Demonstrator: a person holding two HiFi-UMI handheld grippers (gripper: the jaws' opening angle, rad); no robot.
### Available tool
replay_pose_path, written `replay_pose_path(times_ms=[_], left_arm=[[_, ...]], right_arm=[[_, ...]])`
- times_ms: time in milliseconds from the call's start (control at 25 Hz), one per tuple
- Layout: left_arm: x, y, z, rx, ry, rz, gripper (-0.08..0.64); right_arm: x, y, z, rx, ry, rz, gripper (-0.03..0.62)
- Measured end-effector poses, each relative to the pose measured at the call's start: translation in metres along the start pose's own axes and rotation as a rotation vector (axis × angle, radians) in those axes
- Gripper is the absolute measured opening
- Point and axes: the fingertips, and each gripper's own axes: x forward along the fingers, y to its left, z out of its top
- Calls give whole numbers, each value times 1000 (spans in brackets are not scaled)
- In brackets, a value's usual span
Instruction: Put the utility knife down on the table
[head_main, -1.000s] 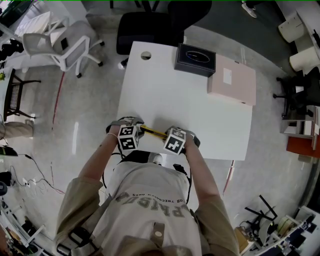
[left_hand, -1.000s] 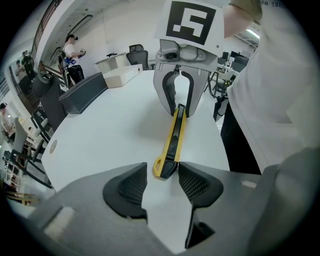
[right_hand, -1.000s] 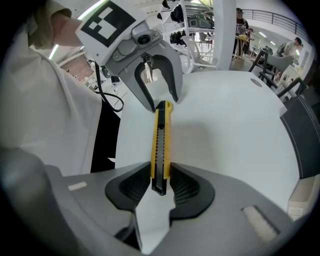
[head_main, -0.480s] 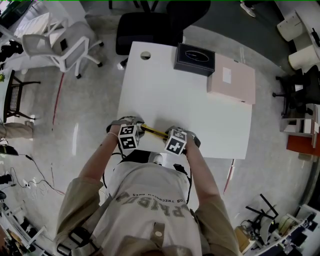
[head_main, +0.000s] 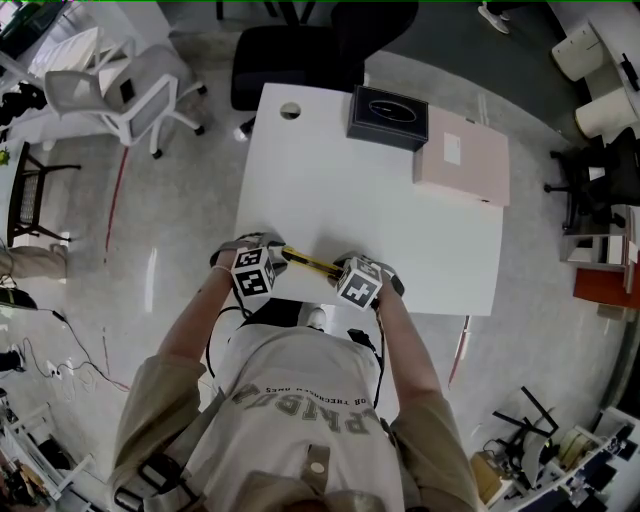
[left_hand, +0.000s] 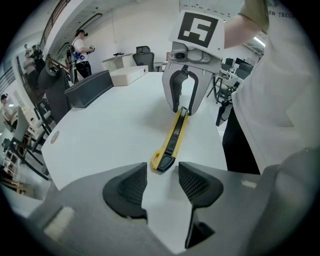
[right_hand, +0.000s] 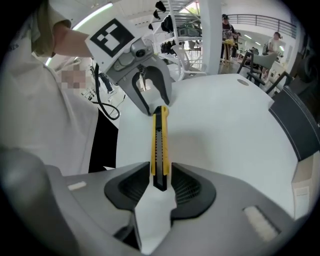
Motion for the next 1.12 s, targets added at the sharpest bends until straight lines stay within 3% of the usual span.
replay_pose_path(times_ms=[160, 320, 480, 680, 800, 960, 1120], left_arm=[[-8, 1, 2, -63, -44, 19, 209], [-28, 10, 23, -276, -232, 64, 209], [-66, 35, 44, -448, -421, 257, 172], [-132, 55, 63, -618, -679, 514, 167], [-160, 54, 66, -650, -730, 602, 165], [-192, 44, 63, -634, -746, 757, 130], [-233, 28, 63, -628, -835, 926, 22]], right_arm=[[-18, -8, 7, 82, -99, -41, 135], [-50, -26, 24, 251, -345, -120, 135], [-101, -49, 38, 361, -606, -309, 129], [-163, -57, 41, 464, -845, -520, 86], [-190, -52, 40, 468, -913, -620, 74], [-221, -40, 42, 425, -960, -758, 61], [-250, -25, 45, 380, -1001, -879, 37]])
